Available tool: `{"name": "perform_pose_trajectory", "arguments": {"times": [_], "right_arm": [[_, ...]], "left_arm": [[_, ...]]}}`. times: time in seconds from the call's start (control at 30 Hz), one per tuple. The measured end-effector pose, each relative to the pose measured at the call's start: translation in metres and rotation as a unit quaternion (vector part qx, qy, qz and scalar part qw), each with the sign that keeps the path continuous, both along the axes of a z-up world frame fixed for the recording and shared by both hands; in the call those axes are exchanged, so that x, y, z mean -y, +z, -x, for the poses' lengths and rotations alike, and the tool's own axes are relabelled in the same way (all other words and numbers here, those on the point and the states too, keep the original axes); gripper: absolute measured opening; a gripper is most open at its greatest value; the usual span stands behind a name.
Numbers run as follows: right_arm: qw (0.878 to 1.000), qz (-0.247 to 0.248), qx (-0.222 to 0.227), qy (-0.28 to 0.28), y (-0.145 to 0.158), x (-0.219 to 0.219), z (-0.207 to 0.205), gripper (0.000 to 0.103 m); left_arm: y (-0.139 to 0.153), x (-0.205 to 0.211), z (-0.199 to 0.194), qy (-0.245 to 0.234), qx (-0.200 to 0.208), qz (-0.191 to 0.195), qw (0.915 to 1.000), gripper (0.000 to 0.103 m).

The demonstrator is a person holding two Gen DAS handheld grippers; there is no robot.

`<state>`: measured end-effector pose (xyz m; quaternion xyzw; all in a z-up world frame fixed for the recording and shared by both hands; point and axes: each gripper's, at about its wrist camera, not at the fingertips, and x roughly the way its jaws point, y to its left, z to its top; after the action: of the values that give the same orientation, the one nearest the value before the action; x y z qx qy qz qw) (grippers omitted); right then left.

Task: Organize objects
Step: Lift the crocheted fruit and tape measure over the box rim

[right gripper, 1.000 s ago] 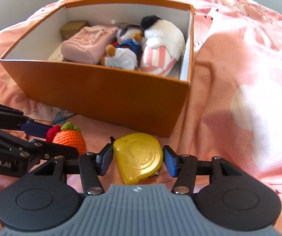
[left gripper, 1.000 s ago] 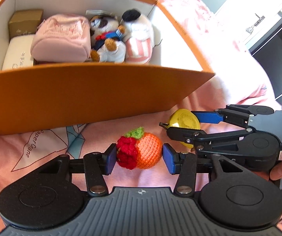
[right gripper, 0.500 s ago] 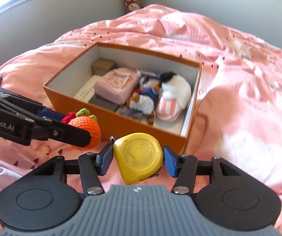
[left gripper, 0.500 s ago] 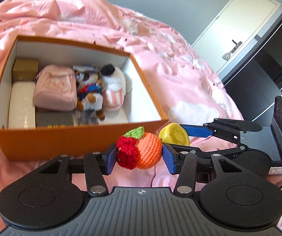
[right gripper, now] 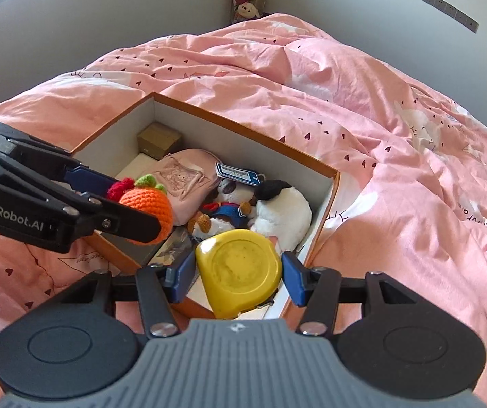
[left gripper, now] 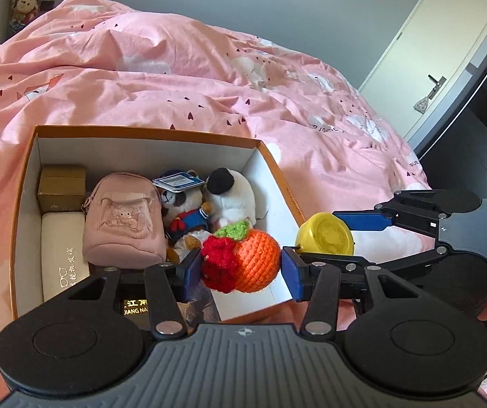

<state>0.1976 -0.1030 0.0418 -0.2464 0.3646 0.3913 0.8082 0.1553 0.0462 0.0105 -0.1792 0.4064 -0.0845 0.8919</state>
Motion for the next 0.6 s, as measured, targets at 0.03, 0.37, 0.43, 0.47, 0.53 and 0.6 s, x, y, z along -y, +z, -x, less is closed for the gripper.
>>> {"name": "perform_pose_trajectory", "arguments": {"times": [0.03, 0.37, 0.43, 0.47, 0.53, 0.6], "right_arm": [[1.0, 0.009, 0.0, 0.002, -0.002, -0.003, -0.005, 0.057], [0.99, 0.121, -0.029, 0.059, -0.043, -0.041, -0.042, 0.057], [0.987, 0.142, -0.032, 0.067, -0.051, -0.046, -0.046, 0.057], [0.985, 0.151, -0.034, 0.071, -0.055, -0.049, -0.048, 0.057], [0.982, 0.167, -0.042, 0.079, -0.061, -0.055, -0.053, 0.057], [0.978, 0.183, -0.047, 0.092, -0.067, -0.061, -0.055, 0.057]], "left_arm": [[-0.003, -0.002, -0.004, 0.001, -0.003, 0.0, 1.0, 0.056], [-0.023, -0.006, -0.03, 0.002, -0.036, -0.002, 0.9994, 0.056], [-0.027, -0.007, -0.034, 0.0, -0.041, 0.001, 0.9991, 0.056], [-0.029, -0.008, -0.035, 0.0, -0.044, 0.002, 0.999, 0.056], [-0.033, -0.009, -0.037, 0.0, -0.049, 0.007, 0.9988, 0.056], [-0.036, -0.011, -0.04, 0.0, -0.054, 0.011, 0.9985, 0.056]]}}
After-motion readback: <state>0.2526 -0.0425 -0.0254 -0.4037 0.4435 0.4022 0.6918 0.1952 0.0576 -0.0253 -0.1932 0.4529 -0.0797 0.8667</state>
